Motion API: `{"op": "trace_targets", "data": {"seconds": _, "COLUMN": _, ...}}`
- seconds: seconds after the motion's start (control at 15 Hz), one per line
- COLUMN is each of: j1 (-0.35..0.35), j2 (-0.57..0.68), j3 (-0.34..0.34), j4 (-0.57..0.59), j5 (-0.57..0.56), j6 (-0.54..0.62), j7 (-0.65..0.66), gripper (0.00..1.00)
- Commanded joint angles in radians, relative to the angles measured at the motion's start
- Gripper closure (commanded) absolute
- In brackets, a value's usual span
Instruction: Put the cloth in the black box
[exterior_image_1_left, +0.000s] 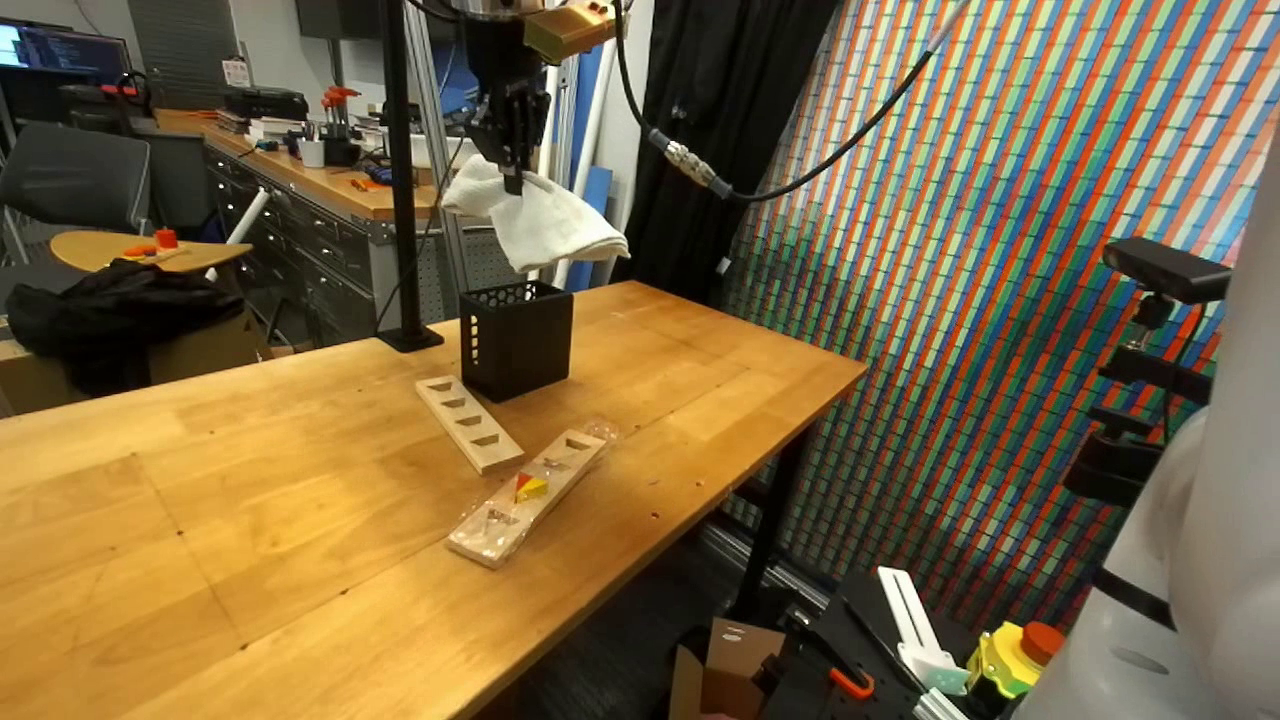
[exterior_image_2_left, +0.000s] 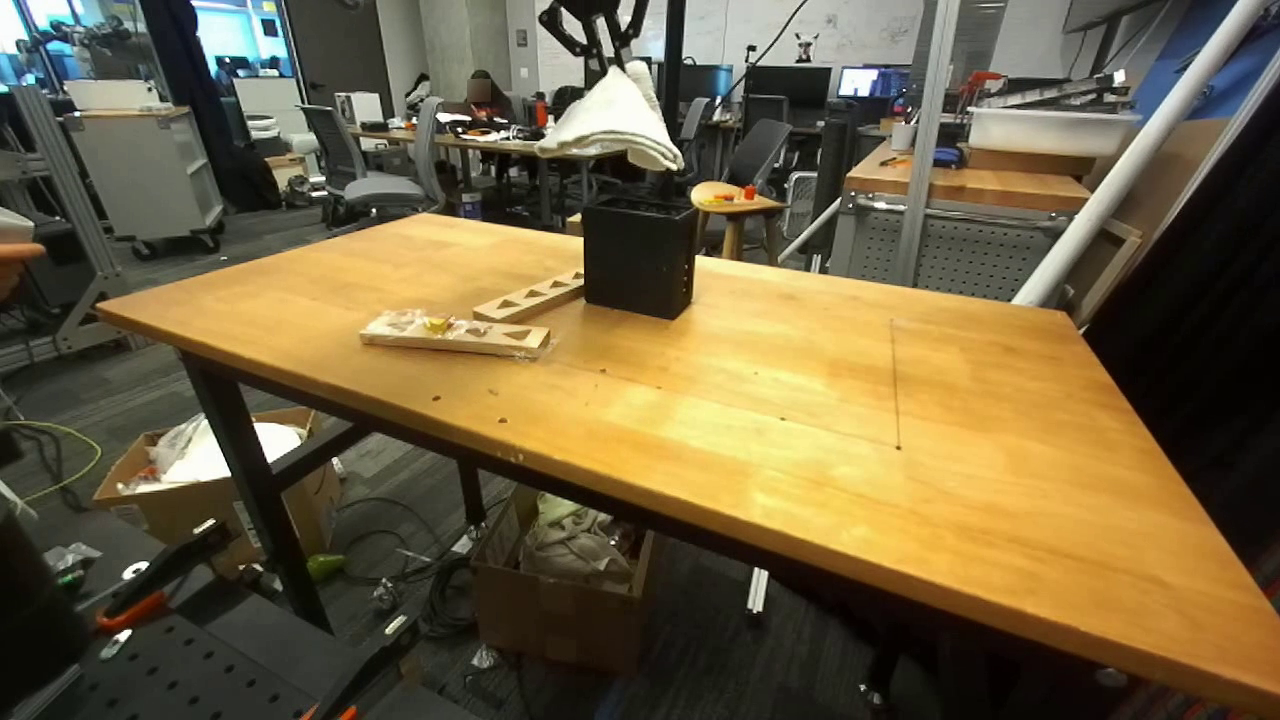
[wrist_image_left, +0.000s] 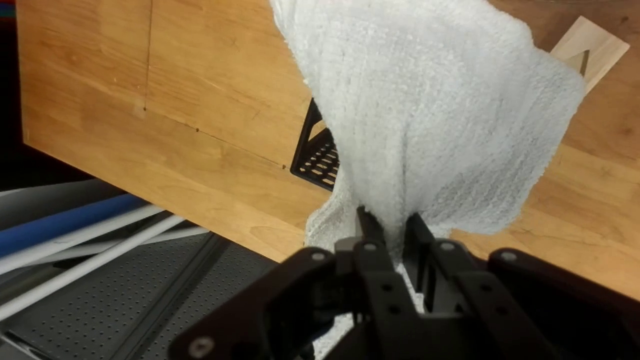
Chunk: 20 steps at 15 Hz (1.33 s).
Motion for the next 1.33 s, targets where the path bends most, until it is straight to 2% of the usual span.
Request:
{"op": "trace_targets", "data": {"seconds": 0.0, "j1": -0.017, "j2": 0.058, "j3": -0.005, "j4": 0.067, "j5": 0.048, "j6": 0.005, "j7": -0.086, "gripper": 0.96}}
{"op": "trace_targets", "data": {"seconds": 0.53, "j1": -0.064, "j2": 0.162, "j3": -0.002, "j4": 0.101, "j5": 0.145, "j6": 0.042, "j7": -0.168, "gripper": 0.96}}
{"op": "trace_targets", "data": {"seconds": 1.27, "j1": -0.124, "j2": 0.265, "j3": 0.007, "j4": 0.081, "j5": 0.288, "j6": 0.101, "j7": -0.184, "gripper": 0.96}}
